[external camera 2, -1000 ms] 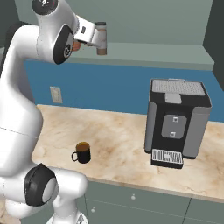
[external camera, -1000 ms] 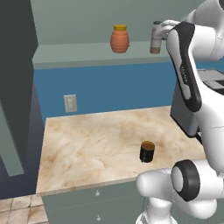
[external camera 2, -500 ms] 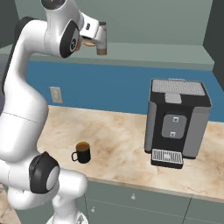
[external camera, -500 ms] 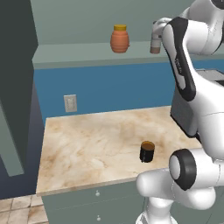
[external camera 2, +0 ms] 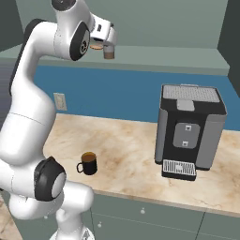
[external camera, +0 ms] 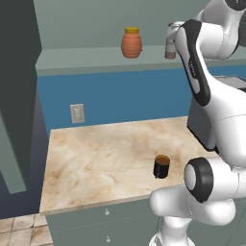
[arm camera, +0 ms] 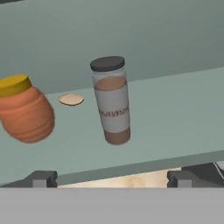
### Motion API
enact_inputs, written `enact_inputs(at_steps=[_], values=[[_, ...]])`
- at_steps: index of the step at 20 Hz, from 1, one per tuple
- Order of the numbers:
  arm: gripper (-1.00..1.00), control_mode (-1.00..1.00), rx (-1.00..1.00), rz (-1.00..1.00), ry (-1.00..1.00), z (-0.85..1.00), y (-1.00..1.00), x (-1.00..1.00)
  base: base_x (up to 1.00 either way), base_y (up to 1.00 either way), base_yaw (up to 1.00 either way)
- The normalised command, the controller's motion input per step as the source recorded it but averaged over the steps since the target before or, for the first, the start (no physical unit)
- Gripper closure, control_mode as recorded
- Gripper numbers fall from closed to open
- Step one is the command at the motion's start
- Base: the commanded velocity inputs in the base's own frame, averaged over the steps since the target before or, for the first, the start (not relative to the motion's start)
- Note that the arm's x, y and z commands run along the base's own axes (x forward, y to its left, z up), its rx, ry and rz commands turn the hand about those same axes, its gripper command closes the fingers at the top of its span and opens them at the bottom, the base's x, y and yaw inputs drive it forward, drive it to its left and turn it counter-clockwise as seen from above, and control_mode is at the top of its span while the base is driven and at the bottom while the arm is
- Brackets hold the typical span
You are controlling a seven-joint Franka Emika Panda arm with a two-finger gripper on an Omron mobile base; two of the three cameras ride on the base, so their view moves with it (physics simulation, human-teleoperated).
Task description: Pick the cinnamon and honey bottle from the cabinet and place them next to the mug.
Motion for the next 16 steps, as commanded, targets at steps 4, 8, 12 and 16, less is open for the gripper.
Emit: enact_inputs(at_steps=[4, 8, 12, 16], values=[[-1.00, -1.00, -0.11, 0.00, 0.02, -0.02, 0.00, 0.01, 0.00, 0.00, 0.00], [-1.00, -1.00, -0.03, 0.00, 0.02, -0.13, -0.03, 0.12, 0.00, 0.00, 0.00], [-1.00, -1.00, 0.00, 0.00, 0.00, -0.27, 0.00, 0.21, 0.00, 0.00, 0.00], [-1.00, -1.00, 0.00, 0.00, 0.00, -0.15, 0.00, 0.31, 0.00, 0.00, 0.00]])
